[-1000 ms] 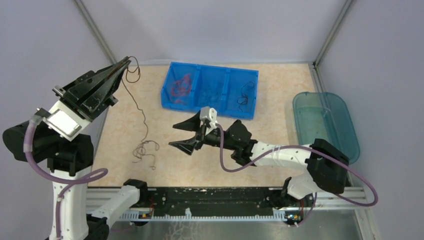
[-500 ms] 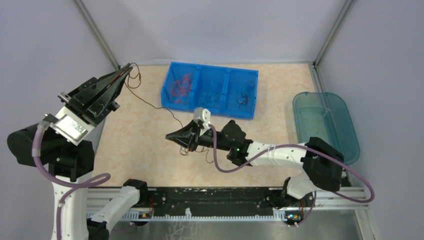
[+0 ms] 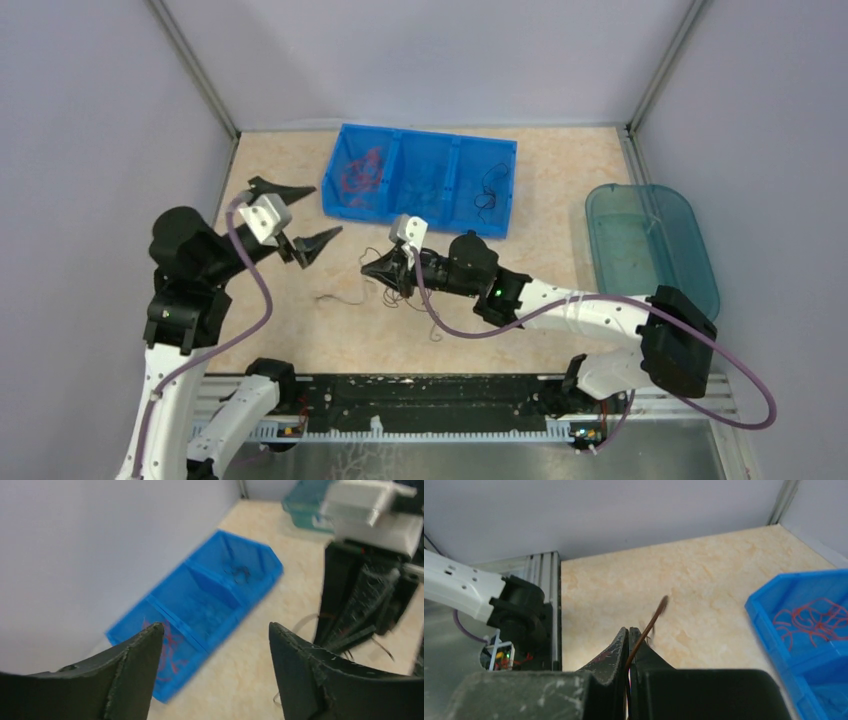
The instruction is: Untangle the cables
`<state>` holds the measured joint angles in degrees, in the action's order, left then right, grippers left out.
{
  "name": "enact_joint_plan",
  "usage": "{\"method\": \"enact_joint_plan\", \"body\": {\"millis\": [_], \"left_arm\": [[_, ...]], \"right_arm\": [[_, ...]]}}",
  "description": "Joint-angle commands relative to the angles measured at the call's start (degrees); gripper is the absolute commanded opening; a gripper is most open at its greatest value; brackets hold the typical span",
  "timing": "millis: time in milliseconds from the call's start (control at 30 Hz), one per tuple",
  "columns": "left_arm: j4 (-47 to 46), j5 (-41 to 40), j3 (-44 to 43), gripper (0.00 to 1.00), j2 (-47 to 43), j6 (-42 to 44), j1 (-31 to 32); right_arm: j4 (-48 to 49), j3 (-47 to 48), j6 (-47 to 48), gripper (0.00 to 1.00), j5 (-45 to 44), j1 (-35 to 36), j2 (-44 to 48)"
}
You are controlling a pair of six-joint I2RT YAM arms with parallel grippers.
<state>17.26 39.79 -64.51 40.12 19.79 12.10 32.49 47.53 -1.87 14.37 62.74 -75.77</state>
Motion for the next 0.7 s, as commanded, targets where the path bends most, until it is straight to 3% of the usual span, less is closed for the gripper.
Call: {"method": "enact_joint_plan", "body": {"millis": [0,67,167,433,667], "left_arm": [[18.7,9.6,1.7,0.86,-1.1,10.6,-0.3],[23.1,16.2,1.9,0.9,-0.3,12.9,-0.3],[23.2,21.8,3.5,0.85,1.4,11.6,-0.3],[26.9,26.2,7.1,0.76,5.0,22.5,-0.3],[28.8,30.3,7.9,0.68,6.3,24.3,0.0]], "right_arm": [[-10.9,0.3,6.2,0.0,2.2,-0.9,3.4],[-12.8,0.6,7.3,0.0,2.9,-1.0,3.5],[-13.4,1.3,7.7,0.0,4.2,-1.0,2.9],[-15.4,3.5,9.7,0.0,9.7,-1.0,2.0],[-15.4,4.9,9.9,0.0,13.6,-1.0,1.1]]}}
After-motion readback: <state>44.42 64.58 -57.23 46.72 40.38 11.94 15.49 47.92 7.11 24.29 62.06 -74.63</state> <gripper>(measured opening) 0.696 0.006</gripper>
